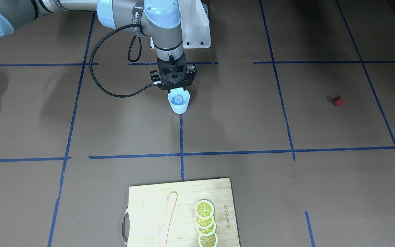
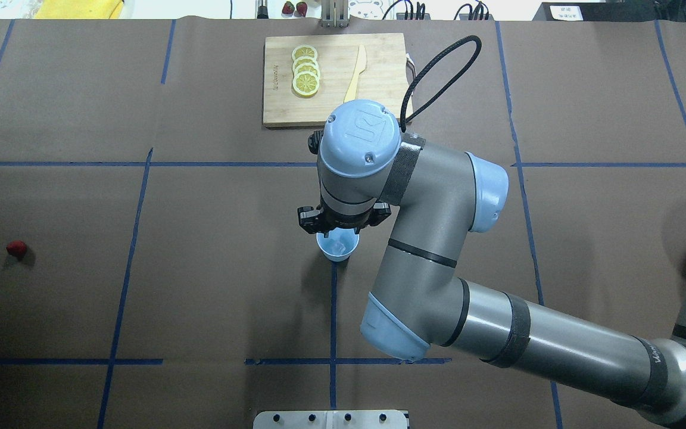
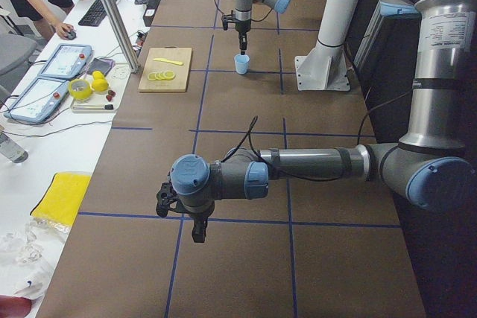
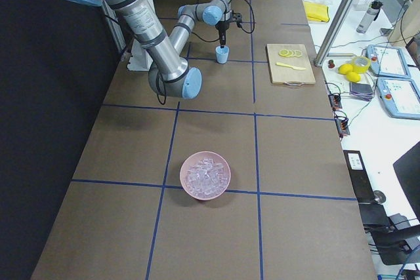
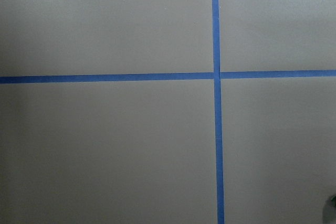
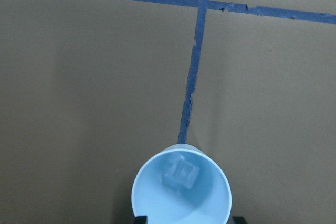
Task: Put ice and strawberries in cup
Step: 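Open the right gripper to drop the ice cube into the cup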
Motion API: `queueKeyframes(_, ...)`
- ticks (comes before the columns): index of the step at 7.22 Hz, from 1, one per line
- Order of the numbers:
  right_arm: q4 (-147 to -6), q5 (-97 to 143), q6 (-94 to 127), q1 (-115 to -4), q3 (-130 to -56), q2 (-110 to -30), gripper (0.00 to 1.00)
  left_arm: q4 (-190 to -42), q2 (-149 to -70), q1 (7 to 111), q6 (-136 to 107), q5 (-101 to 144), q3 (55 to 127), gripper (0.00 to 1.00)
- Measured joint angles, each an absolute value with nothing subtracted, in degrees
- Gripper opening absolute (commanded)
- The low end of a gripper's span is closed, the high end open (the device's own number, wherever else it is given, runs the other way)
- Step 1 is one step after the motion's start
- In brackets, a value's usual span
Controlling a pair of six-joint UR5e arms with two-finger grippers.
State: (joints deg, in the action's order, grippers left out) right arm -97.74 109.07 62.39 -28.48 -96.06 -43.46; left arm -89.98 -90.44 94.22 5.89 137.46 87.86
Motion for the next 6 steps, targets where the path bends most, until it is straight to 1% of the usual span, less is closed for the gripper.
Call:
queueKeyframes(1, -97.72, 109.02, 62.48, -28.49, -96.07, -43.46, 0.99, -89.94, -90.44, 94.22, 5.89, 137.49, 87.91, 1.00)
queueKeyframes(4, -98.00, 109.36, 63.10, -30.51, -98.02, -44.70, 0.99, -89.93, -90.51, 94.22, 5.87, 137.53, 88.31, 1.00)
queueKeyframes(6, -98.26, 110.20, 61.95, -34.42, -104.85, -50.80, 0.99, -89.99, -90.52, 94.22, 5.94, 137.53, 88.66, 1.00)
